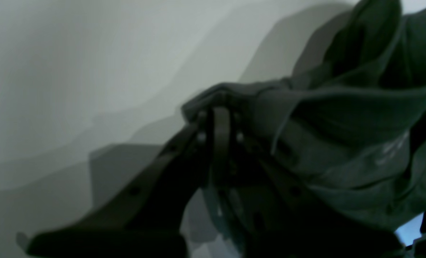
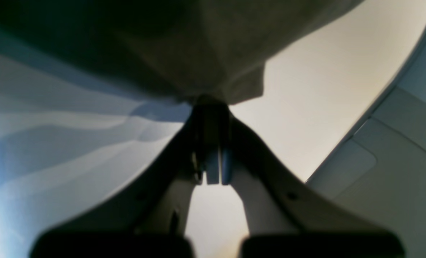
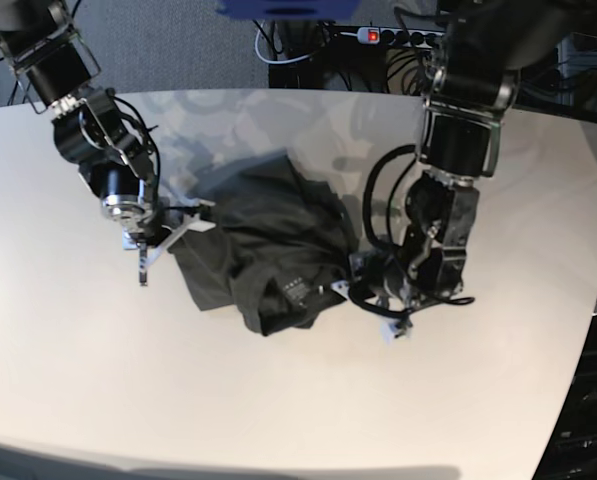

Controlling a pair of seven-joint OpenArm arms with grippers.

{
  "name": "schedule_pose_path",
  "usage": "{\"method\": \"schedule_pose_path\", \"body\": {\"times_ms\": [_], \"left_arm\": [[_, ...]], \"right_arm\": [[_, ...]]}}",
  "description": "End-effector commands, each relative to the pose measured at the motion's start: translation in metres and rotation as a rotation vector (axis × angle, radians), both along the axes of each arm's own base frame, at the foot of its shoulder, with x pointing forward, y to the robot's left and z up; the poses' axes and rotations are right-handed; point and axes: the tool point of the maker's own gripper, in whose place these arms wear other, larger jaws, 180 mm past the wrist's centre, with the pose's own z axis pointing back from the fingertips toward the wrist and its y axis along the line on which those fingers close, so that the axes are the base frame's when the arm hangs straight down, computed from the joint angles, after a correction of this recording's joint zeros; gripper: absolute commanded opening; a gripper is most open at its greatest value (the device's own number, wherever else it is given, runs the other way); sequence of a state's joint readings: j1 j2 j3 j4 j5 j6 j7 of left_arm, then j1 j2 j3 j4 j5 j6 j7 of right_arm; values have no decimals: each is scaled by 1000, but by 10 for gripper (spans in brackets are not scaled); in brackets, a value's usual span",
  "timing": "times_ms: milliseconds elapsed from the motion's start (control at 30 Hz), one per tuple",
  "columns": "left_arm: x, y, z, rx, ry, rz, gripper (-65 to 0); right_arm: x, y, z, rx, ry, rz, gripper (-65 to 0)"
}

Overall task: Fold the T-shirt properly
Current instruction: 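Press the folded shirt flat with both grippers, squaring its sides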

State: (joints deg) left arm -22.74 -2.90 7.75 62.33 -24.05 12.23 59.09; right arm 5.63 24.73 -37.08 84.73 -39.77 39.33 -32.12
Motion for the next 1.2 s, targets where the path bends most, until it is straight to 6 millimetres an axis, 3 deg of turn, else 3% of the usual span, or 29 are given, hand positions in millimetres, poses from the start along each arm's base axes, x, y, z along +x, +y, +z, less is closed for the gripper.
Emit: {"method": "schedule_pose_path", "body": {"times_ms": [0,200,433,533,633,733,967,1167], "left_arm": [[14,2,9,11,-34,10,-628],[32,-4,7,13,-55,33,-628],[52,-48,32,1,-141,-44,-628],[58,-58,40,-13,-156,-50,-628],[73,-60,51,-15,-193,-38,-628],[79,-57,48,0,-190,-28,-628],[87,-54,49,10,-232,-8,-628],[90,-55,54,5,-246,-6,-628]], "right_arm": [[-2,5,-1,20,12,5,-644],[-20,21,-14,51,51,5,-644],[-41,42,-27,96,95,6,-644],[-52,50,-33,112,119,6,-644],[-58,52,-36,115,131,5,-644],[-67,53,-38,121,142,6,-644],[-68,56,-27,98,111,-14,-644],[-79,56,-31,94,132,-19,-644]]}}
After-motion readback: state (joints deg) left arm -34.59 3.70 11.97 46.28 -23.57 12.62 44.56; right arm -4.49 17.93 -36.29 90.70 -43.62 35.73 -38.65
